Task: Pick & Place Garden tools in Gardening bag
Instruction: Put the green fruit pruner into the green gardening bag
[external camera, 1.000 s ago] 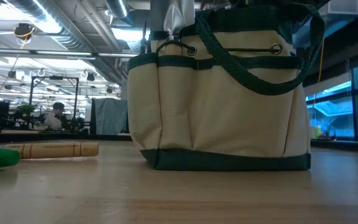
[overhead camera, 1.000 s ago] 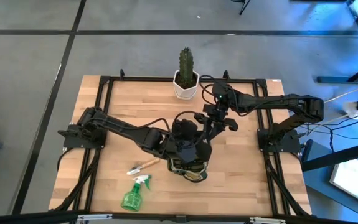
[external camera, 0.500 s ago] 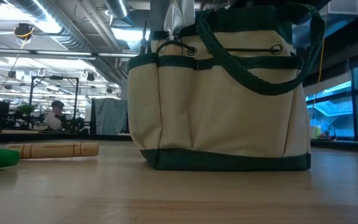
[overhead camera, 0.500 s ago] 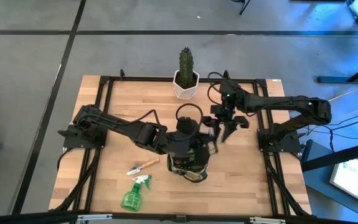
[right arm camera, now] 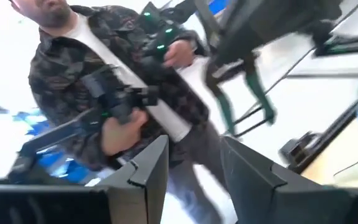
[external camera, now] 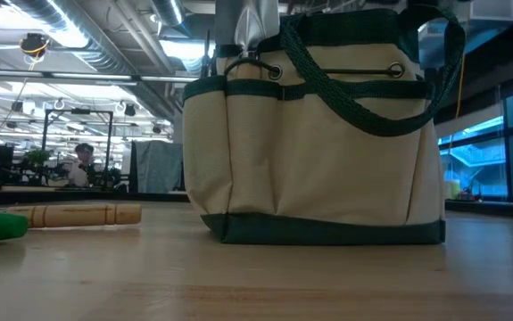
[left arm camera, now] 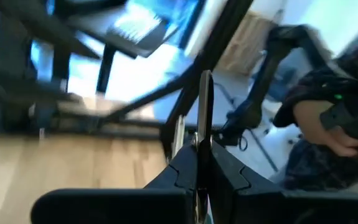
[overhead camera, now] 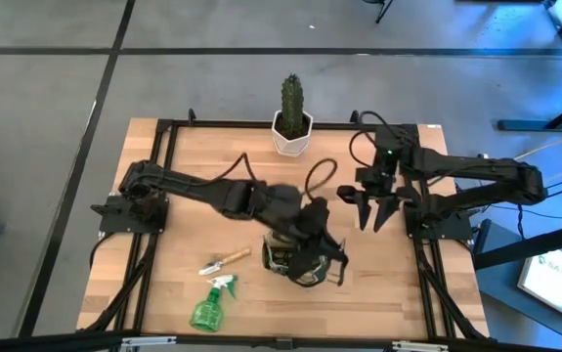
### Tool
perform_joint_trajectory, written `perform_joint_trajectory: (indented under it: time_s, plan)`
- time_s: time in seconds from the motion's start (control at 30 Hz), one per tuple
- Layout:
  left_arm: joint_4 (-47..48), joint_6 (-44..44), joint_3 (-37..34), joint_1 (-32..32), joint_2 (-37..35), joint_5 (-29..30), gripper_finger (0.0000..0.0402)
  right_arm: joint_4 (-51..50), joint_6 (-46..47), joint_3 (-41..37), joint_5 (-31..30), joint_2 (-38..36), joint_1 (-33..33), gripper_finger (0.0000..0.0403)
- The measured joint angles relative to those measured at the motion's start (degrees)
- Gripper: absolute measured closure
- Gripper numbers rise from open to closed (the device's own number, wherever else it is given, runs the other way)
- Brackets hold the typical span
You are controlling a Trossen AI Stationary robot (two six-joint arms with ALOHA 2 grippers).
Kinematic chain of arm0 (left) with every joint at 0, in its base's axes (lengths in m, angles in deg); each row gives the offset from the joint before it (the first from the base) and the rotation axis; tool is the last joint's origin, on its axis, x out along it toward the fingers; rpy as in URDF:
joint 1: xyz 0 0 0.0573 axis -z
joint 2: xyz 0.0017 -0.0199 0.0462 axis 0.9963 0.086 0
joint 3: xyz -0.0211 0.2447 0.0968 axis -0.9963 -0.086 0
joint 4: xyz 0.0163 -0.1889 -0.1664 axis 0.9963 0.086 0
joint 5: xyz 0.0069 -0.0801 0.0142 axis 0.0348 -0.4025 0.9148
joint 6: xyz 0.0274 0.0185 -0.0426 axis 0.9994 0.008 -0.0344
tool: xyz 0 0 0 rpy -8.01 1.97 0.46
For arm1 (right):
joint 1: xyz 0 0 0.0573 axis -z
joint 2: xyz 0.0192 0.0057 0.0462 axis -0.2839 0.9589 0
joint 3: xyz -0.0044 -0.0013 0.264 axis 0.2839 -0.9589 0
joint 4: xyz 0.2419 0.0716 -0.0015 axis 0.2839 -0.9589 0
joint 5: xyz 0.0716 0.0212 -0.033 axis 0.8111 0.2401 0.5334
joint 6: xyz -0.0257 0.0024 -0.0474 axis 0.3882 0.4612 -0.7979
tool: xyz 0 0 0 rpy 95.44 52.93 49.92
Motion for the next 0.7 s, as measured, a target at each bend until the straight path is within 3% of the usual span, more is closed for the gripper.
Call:
perform_joint_trajectory:
  time_s: [0.17, 0.37, 0.53, 0.7]
  plan:
    - [-10.3, 5.3, 0.0, -3.5, 0.0, -11.7, 0.0393, 2.2, -1.1, 0.0, -10.8, -3.6, -4.6, 0.0256]
    - [-17.7, 5.7, 0.0, -8.1, 0.0, -27.1, 0.0393, 10.8, 1.8, 0.0, -22.8, -6.0, -9.0, 0.0271]
    - [-26.1, 3.6, 0.0, -11.8, 0.0, -37.0, 0.0393, 16.2, 4.1, 0.0, -25.8, -6.2, -9.7, 0.0283]
    - [-36.2, -0.7, 0.0, -17.5, 0.0, -45.6, 0.0393, 15.7, 4.3, 0.0, -24.8, -5.1, -8.3, 0.0283]
